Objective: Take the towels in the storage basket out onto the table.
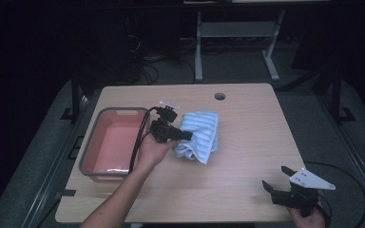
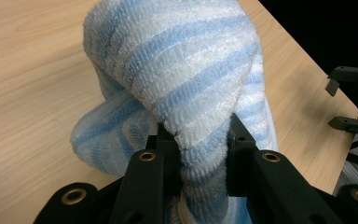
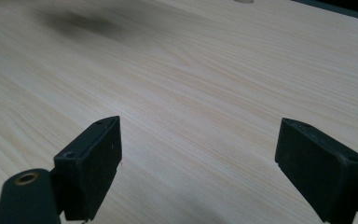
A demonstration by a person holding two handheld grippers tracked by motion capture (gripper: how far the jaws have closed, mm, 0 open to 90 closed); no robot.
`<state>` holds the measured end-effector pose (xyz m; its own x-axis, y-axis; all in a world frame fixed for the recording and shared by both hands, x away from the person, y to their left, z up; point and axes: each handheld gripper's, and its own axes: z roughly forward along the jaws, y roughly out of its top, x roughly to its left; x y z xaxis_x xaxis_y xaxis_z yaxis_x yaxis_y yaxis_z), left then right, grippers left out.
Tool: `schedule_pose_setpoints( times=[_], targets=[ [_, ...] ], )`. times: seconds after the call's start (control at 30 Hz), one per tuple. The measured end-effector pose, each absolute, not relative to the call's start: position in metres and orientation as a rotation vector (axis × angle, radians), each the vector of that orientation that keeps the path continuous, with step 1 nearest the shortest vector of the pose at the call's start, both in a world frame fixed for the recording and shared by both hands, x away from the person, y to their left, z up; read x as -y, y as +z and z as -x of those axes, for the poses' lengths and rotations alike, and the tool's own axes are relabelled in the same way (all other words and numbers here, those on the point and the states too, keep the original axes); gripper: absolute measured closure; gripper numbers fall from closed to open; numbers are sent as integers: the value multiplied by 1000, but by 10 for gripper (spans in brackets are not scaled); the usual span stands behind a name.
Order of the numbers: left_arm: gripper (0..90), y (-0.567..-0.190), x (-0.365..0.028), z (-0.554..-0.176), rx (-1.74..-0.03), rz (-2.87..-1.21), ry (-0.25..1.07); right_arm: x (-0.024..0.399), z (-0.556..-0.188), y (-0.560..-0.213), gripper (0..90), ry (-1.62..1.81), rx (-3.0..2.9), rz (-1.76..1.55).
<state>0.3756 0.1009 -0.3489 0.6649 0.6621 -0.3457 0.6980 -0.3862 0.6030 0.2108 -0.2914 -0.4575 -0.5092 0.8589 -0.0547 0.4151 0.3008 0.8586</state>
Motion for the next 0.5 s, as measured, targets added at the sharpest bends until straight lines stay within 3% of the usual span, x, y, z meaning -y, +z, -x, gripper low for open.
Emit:
schedule_pose_setpoints(
  times=[0.5],
  targets=[
    [727,-360,-72,-380,-1038,-2150,-77,292,-209,-456,141,1133,-2050,-1134]
  ],
)
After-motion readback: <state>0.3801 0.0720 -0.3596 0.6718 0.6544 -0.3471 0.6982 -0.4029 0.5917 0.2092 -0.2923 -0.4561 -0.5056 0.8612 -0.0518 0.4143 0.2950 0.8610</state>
